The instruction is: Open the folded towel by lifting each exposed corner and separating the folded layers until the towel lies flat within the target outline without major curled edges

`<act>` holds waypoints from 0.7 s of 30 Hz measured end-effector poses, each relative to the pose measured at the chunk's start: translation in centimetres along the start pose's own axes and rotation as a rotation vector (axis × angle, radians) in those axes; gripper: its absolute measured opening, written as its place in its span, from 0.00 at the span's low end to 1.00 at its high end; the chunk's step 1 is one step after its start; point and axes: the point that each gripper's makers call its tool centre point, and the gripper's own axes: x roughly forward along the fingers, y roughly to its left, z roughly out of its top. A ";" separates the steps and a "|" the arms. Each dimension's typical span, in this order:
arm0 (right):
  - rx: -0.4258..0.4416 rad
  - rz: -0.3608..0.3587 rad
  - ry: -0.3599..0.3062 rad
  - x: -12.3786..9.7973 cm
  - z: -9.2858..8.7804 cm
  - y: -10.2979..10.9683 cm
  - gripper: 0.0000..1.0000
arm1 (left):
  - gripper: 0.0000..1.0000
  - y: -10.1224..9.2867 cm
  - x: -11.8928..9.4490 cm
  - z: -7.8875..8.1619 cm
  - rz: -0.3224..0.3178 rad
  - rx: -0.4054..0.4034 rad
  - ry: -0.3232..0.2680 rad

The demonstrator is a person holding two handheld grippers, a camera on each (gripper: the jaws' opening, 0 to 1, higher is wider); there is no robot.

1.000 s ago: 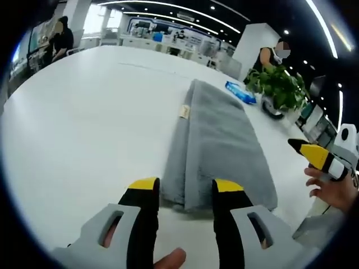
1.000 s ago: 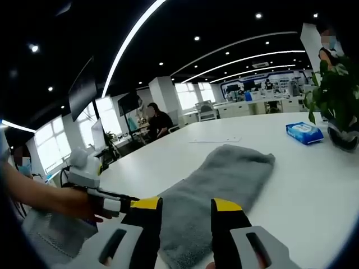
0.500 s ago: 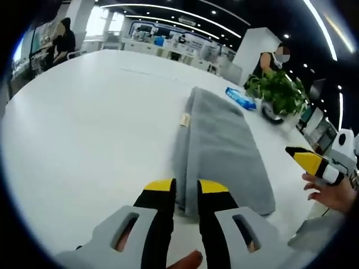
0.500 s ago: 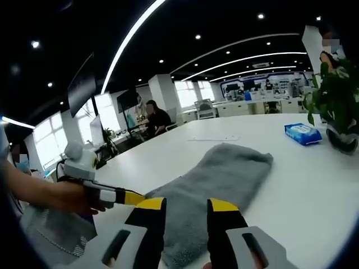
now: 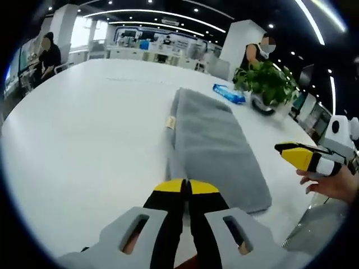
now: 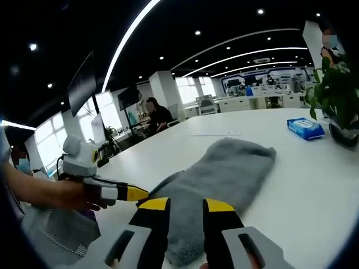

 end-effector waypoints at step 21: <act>0.108 0.093 0.036 0.7 -0.8 2.0 0.22 | 0.00 -5.9 0.0 1.0 -0.242 0.094 -0.052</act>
